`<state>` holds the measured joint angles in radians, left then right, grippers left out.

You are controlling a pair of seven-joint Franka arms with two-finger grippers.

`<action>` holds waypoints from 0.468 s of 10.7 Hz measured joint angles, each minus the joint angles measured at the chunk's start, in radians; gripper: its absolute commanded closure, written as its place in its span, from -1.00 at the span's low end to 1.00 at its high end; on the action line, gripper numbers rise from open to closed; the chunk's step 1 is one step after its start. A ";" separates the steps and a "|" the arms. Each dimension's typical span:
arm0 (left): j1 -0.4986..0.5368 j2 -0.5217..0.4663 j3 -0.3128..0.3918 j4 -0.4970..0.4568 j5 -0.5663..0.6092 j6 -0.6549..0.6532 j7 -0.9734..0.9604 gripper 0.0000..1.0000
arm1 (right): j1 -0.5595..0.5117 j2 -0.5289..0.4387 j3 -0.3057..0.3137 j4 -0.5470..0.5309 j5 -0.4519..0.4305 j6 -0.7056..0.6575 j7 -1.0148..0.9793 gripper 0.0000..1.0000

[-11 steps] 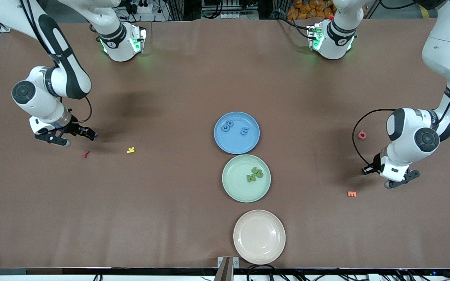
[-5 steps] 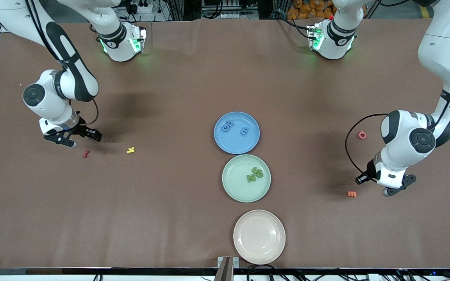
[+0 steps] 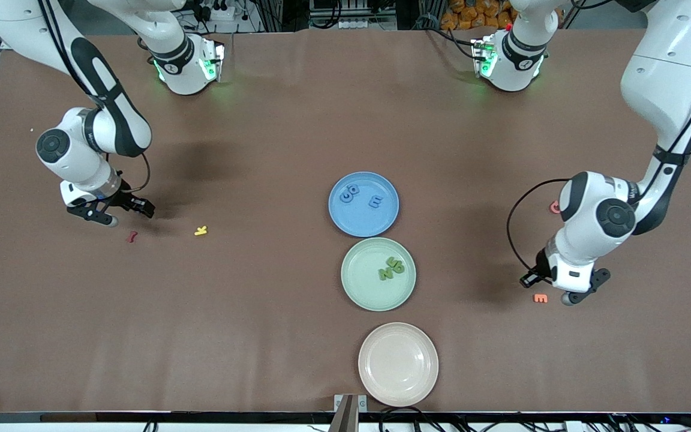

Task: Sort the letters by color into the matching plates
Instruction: 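Close the left gripper on the green B and lift it, then carry the green B over the green plate with the left gripper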

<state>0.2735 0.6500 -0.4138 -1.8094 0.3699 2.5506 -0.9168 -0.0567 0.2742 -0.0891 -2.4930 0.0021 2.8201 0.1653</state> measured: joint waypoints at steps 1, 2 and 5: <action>-0.025 0.004 0.000 0.006 0.000 0.000 -0.042 1.00 | 0.001 0.003 0.000 -0.015 0.000 0.021 0.000 -0.38; -0.052 0.006 -0.001 0.011 0.000 0.000 -0.089 1.00 | 0.002 0.007 0.000 -0.027 0.000 0.034 0.000 -0.34; -0.153 0.007 -0.004 0.030 0.000 0.000 -0.254 1.00 | 0.005 0.013 -0.008 -0.031 0.000 0.040 -0.030 -0.16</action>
<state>0.1204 0.6566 -0.4181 -1.7799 0.3699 2.5506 -1.1712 -0.0520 0.2872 -0.0971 -2.5244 0.0020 2.8597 0.1353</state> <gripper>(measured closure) 0.718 0.326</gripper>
